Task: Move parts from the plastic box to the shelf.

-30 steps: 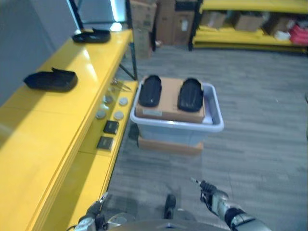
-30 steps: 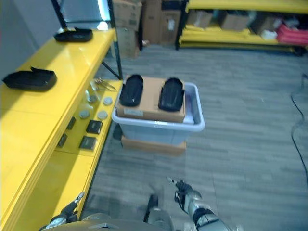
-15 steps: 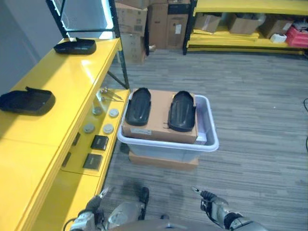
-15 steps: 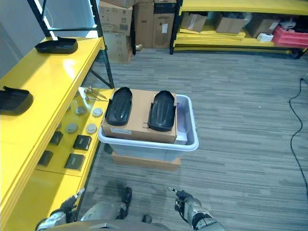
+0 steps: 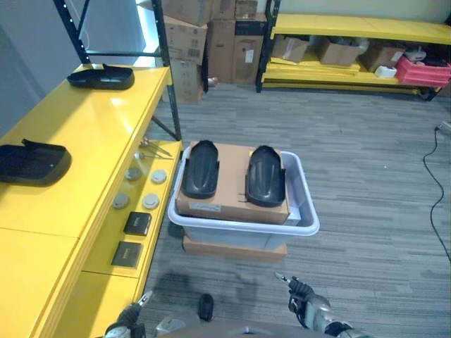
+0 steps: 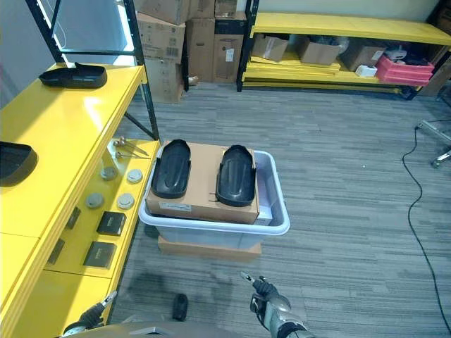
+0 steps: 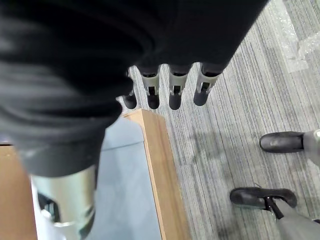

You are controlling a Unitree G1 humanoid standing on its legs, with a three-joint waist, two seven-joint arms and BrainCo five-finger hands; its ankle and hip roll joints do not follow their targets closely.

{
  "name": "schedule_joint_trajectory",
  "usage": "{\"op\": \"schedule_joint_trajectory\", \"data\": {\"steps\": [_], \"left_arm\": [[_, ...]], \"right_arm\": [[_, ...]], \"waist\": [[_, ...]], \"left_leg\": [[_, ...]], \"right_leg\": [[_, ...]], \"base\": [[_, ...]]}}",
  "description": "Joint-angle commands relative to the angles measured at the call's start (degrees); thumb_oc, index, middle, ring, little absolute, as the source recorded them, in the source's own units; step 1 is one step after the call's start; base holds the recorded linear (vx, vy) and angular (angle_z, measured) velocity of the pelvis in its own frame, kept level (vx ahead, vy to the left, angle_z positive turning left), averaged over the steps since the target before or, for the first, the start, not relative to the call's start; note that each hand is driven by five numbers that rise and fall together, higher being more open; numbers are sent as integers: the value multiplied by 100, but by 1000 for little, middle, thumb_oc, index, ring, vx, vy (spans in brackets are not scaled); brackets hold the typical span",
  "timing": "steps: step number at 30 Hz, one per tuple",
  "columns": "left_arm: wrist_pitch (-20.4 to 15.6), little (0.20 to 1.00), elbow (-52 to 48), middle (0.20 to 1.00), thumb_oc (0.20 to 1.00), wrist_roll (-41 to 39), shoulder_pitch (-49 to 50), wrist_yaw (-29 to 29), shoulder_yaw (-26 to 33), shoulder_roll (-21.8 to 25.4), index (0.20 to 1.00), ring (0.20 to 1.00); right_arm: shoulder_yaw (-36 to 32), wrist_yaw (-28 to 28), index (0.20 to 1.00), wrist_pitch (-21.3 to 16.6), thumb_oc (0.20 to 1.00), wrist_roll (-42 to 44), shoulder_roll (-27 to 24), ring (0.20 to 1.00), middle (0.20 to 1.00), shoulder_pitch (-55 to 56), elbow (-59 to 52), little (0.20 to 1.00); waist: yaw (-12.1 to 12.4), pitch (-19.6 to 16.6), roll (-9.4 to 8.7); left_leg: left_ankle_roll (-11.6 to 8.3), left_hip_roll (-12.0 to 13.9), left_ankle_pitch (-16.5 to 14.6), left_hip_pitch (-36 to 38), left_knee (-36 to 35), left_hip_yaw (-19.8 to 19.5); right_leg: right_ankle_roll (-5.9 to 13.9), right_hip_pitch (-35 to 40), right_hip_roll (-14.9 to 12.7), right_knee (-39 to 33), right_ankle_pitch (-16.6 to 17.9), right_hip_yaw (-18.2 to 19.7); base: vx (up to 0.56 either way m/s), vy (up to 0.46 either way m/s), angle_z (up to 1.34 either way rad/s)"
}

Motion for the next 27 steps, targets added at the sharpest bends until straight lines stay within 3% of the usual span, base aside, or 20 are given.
{"op": "schedule_joint_trajectory", "data": {"steps": [1, 2, 4, 8, 10, 12, 20, 26, 27], "left_arm": [[-190, 1000, -44, 1000, 1000, -143, -259, 27, 62, 164, 1000, 1000], [-172, 1000, -61, 1000, 1000, -124, -263, -7, 72, 190, 1000, 1000], [-160, 1000, -59, 1000, 1000, -163, -269, -78, 121, 286, 1000, 1000], [-141, 1000, 31, 1000, 1000, -439, -316, 12, 294, 253, 1000, 1000], [-303, 1000, 257, 1000, 1000, -210, -323, 33, 364, 14, 1000, 1000], [-368, 1000, 319, 1000, 1000, -80, -311, 73, 349, -85, 1000, 1000], [-308, 1000, 223, 1000, 1000, 188, -323, 159, 168, -112, 1000, 1000], [-293, 1000, 303, 1000, 1000, 143, -254, 88, 269, -28, 1000, 1000], [-539, 1000, -239, 1000, 1000, -136, -478, 58, 283, 188, 1000, 1000]], "right_arm": [[11, 265, 1000, -167, 1000, 230, -177, 1000, 1000, 20, -561, 1000], [-15, 304, 1000, -174, 1000, 241, -179, 1000, 1000, 15, -563, 1000], [-138, 595, 1000, -348, 1000, 214, -172, 1000, 1000, 10, -466, 1000], [-26, 649, 1000, -140, 1000, 169, -180, 1000, 1000, -5, -476, 1000], [78, 859, 1000, -191, 1000, 24, -136, 1000, 1000, 54, -380, 1000], [101, 801, 1000, -167, 1000, 118, -150, 1000, 1000, 119, -447, 1000], [-58, 617, 1000, -484, 1000, 444, -266, 1000, 1000, 172, -412, 1000], [-18, 506, 1000, -393, 1000, 315, -291, 1000, 1000, 203, -701, 1000], [-709, 657, 1000, -1203, 1000, 838, -617, 1000, 1000, 435, -1482, 1000]], "waist": [[-2, 300, 27], [-1, 322, 25], [1, 388, -53], [57, 318, -137], [89, 158, -278], [80, 90, -330], [99, 19, -317], [47, -16, -254], [-438, 860, -173]], "left_leg": [[65, -263, -697, 52, 579, -233], [63, -260, -715, 59, 581, -236], [32, -229, -843, 200, 529, -327], [-178, 101, -780, 320, 309, -194], [-381, 361, -658, 373, 125, 49], [-461, 471, -594, 316, 111, 169], [-586, 609, -519, 201, 203, 253], [-577, 576, -567, 260, 231, 274], [-550, 734, -767, -609, 1264, 532]], "right_leg": [[429, -1051, -605, -14, 1627, -19], [440, -1049, -675, -131, 1655, -20], [605, -984, -985, -861, 2043, 102], [572, -567, -895, -1614, 1732, -225], [468, -126, -740, -2110, 1645, -447], [406, 13, -671, -2220, 1579, -525], [318, 254, -646, -2300, 1471, -687], [316, 322, -691, -2269, 1412, -646], [510, -689, -1249, -1175, 1376, -370]], "base": [[-113, -109, -17], [-88, -213, 4], [63, -282, 23], [72, -264, 28], [99, -257, 42], [47, -158, 28], [8, -39, 2], [22, 56, -2], [10, 33, -1]]}}
